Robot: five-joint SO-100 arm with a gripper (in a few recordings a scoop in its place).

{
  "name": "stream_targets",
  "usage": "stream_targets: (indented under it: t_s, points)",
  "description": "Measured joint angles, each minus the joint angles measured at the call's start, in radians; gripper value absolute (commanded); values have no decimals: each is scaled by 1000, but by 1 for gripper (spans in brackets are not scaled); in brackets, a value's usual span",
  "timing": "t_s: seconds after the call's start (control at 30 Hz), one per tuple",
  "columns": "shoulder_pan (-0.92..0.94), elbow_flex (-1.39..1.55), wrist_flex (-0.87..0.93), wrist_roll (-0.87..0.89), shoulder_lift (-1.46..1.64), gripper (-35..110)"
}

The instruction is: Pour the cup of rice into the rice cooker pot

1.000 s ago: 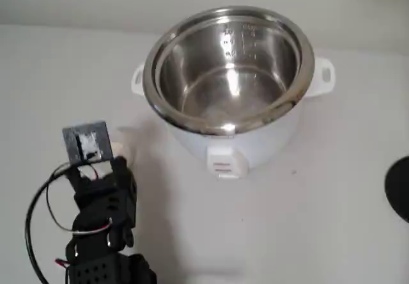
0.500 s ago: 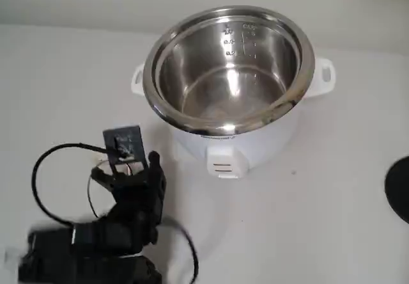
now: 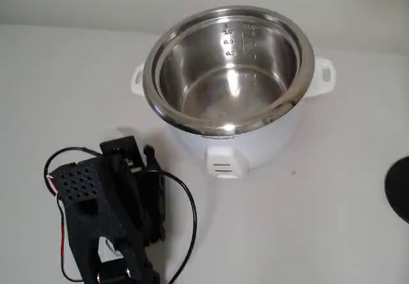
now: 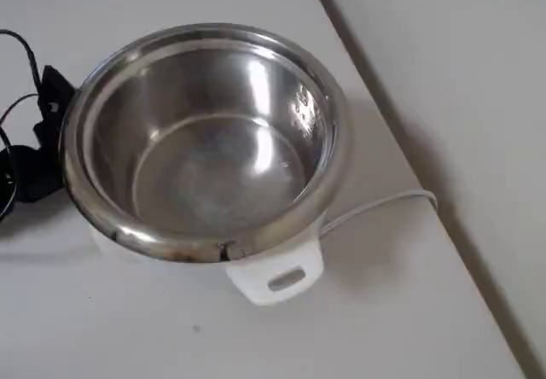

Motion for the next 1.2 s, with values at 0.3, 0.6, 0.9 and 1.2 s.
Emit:
stream_targets:
  t_s: [0.3, 0.6, 0.9, 1.2]
  points:
    - [-12, -219, 0, 29, -164, 56]
    - [-21, -403, 5, 32, -241, 48]
    - [-23, -577, 17, -8, -321, 27]
    - [-20, -589, 94, -60, -281, 26]
